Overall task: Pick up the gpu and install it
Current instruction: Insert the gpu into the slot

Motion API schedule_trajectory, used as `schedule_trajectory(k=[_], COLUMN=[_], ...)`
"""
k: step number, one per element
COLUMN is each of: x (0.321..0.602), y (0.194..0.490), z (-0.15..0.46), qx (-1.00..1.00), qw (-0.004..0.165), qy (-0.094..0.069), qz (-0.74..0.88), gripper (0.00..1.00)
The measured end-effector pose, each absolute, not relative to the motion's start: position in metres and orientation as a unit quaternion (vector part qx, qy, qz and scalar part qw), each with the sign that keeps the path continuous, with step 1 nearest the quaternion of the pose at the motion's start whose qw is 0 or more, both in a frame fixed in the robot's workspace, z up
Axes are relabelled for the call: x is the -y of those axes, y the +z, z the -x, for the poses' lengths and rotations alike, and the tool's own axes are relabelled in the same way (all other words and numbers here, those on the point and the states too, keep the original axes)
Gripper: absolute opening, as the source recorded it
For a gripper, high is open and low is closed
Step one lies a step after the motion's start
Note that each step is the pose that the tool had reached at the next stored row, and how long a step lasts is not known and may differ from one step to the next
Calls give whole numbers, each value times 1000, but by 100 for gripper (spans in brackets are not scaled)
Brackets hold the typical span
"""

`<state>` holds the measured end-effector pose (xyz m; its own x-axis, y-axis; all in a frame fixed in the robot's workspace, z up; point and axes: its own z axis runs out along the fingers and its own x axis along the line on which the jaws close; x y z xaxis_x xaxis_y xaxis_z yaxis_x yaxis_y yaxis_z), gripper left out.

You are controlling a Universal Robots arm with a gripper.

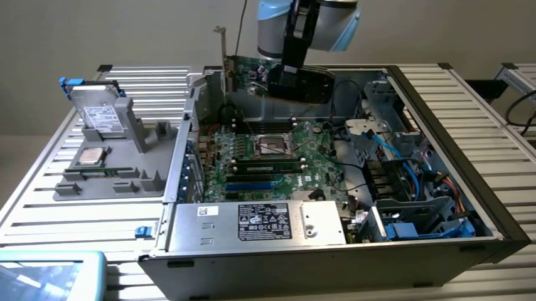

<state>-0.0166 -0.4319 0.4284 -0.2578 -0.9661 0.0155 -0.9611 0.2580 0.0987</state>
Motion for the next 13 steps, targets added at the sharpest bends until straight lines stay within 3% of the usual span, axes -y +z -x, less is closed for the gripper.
schedule_trajectory(k=[10, 13], x=[432, 432], y=[427, 426], z=[17, 17], qx=[739, 729], qw=[26, 32], qy=[-19, -9], qz=[-673, -684], gripper=[28, 28])
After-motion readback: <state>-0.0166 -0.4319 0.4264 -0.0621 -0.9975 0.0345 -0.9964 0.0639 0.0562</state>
